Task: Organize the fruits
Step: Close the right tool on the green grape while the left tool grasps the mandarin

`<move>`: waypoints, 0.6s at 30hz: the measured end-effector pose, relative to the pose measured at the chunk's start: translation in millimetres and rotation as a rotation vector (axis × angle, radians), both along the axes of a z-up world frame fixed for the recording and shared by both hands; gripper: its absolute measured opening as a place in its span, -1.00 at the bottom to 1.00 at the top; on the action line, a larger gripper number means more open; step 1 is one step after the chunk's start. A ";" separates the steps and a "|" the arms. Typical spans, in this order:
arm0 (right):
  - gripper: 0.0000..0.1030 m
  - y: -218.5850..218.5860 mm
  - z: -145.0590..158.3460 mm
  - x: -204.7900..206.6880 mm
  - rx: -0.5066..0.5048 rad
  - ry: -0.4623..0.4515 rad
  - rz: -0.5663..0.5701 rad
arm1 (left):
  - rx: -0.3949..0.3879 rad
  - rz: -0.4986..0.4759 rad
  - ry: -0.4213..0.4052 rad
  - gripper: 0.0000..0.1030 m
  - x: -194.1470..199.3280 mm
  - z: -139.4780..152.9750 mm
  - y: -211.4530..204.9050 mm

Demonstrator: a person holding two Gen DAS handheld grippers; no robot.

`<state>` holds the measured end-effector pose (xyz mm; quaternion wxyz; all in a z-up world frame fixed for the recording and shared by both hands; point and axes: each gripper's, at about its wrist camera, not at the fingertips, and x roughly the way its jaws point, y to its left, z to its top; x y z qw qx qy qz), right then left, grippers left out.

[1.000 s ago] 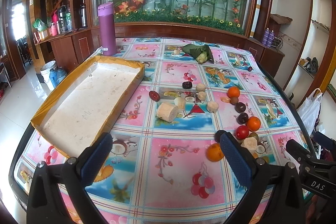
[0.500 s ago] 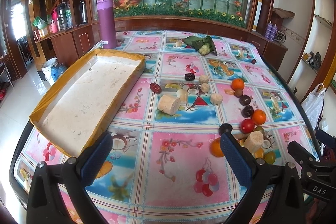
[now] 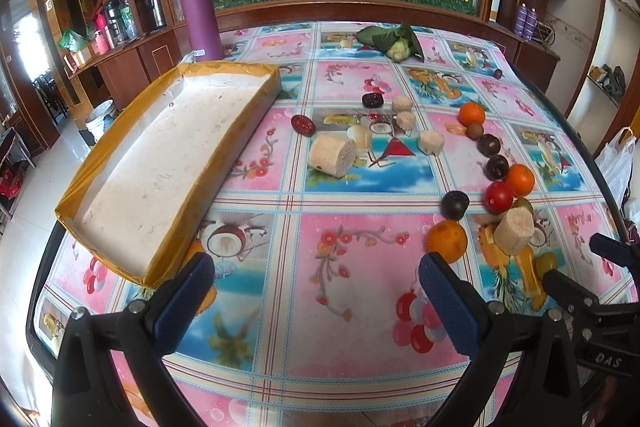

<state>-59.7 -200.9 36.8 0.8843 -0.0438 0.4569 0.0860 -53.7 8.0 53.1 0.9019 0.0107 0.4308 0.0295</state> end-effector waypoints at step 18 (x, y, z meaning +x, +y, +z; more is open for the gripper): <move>-0.56 -2.9 -20.9 10.9 0.021 0.084 0.085 | -0.009 -0.093 0.100 1.00 11.7 -20.1 -30.4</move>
